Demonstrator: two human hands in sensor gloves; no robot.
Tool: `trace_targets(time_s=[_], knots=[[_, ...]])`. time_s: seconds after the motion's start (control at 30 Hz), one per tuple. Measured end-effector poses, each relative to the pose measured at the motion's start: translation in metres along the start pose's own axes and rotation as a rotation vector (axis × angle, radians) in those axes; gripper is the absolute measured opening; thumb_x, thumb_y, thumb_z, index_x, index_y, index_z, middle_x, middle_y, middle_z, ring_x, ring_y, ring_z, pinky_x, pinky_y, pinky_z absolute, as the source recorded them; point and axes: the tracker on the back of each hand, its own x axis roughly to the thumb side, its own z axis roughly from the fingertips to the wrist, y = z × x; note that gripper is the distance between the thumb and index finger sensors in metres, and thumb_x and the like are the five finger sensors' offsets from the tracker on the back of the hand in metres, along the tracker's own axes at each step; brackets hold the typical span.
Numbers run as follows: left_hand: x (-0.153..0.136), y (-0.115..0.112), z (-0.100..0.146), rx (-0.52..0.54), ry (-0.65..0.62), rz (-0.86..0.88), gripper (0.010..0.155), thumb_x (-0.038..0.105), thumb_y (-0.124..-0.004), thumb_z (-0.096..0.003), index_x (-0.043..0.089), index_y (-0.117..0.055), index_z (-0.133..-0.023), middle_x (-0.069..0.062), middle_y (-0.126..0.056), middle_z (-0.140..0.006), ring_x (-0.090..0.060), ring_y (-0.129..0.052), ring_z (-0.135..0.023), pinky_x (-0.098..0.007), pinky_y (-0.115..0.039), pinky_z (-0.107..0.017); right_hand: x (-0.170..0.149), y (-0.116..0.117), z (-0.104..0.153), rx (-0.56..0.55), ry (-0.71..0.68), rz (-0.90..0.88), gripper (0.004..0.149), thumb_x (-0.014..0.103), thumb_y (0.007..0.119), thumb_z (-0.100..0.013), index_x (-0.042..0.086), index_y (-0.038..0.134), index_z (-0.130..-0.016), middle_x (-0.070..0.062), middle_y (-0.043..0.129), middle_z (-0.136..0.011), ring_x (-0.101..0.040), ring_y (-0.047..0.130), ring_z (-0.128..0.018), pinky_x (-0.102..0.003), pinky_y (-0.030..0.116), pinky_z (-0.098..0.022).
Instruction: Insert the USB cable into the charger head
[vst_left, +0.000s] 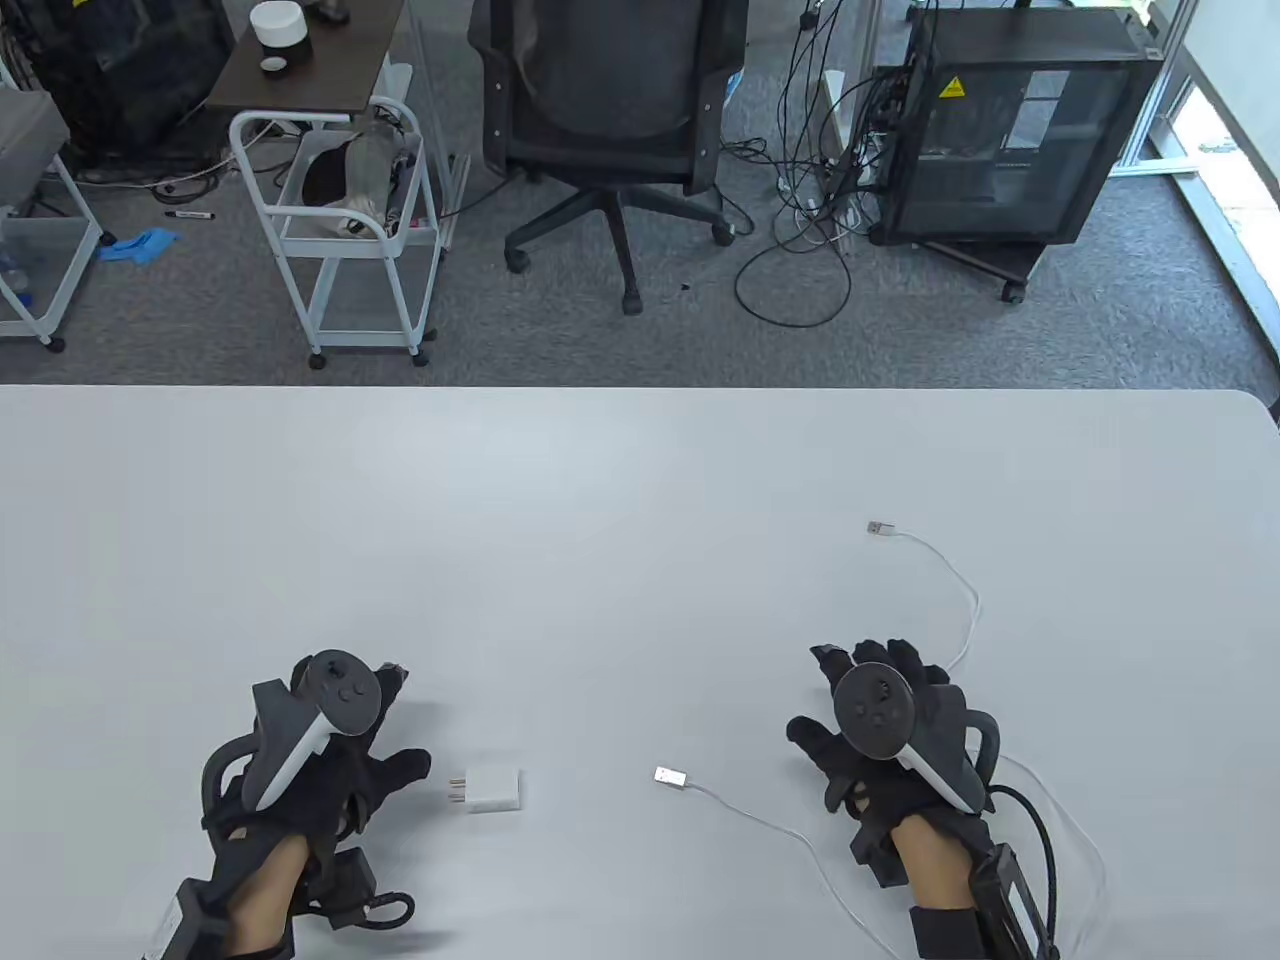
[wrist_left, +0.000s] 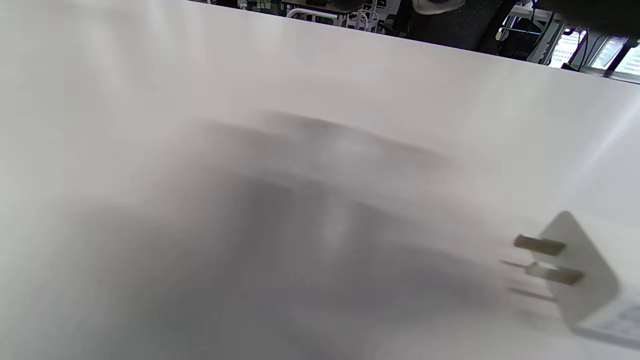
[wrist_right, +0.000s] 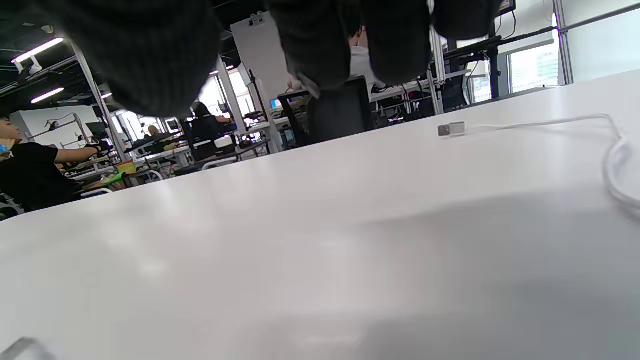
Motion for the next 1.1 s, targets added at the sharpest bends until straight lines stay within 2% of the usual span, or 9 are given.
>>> trace_targets(time_s=[0.5,0.77,0.97,1.1], knots=[[0.002,-0.001,-0.001,-0.009,-0.004,-0.007,0.097,0.069,-0.07,-0.0031,0.061,-0.036,-0.093,0.023,-0.028,-0.118,-0.009,-0.018,-0.12,-0.042,-0.019,-0.094,0.001,0.001,0.0,0.013,-0.001,0.0,0.084,0.059,0.075,-0.029,0.017,0.06,-0.1,-0.024,0.063,-0.108,-0.053,0.05,-0.099,-0.068,0.039,-0.067],[0.011,-0.006,0.002,-0.012,-0.048,-0.053,0.098,0.07,-0.07,-0.0029,0.058,-0.037,-0.094,0.021,-0.03,-0.118,-0.011,-0.02,-0.119,-0.043,-0.021,-0.093,0.002,0.002,0.0,0.013,-0.007,-0.001,0.084,0.059,0.075,-0.029,0.017,0.06,-0.1,-0.024,0.064,-0.108,-0.053,0.051,-0.098,-0.068,0.039,-0.067],[0.036,-0.022,0.009,-0.028,-0.175,-0.146,0.102,0.073,-0.068,-0.0011,0.053,-0.036,-0.096,0.018,-0.031,-0.118,-0.014,-0.023,-0.118,-0.046,-0.022,-0.091,0.004,0.003,0.0,0.026,-0.014,-0.003,0.083,0.059,0.075,-0.029,0.017,0.061,-0.1,-0.024,0.065,-0.108,-0.053,0.051,-0.098,-0.068,0.04,-0.067],[0.064,-0.033,0.023,0.007,-0.373,-0.115,0.102,0.072,-0.069,-0.0022,0.049,-0.038,-0.097,0.015,-0.033,-0.117,-0.016,-0.029,-0.117,-0.047,-0.027,-0.09,0.005,0.004,0.0,0.032,-0.018,-0.005,0.083,0.059,0.075,-0.029,0.017,0.062,-0.1,-0.024,0.065,-0.108,-0.053,0.052,-0.098,-0.068,0.04,-0.067]])
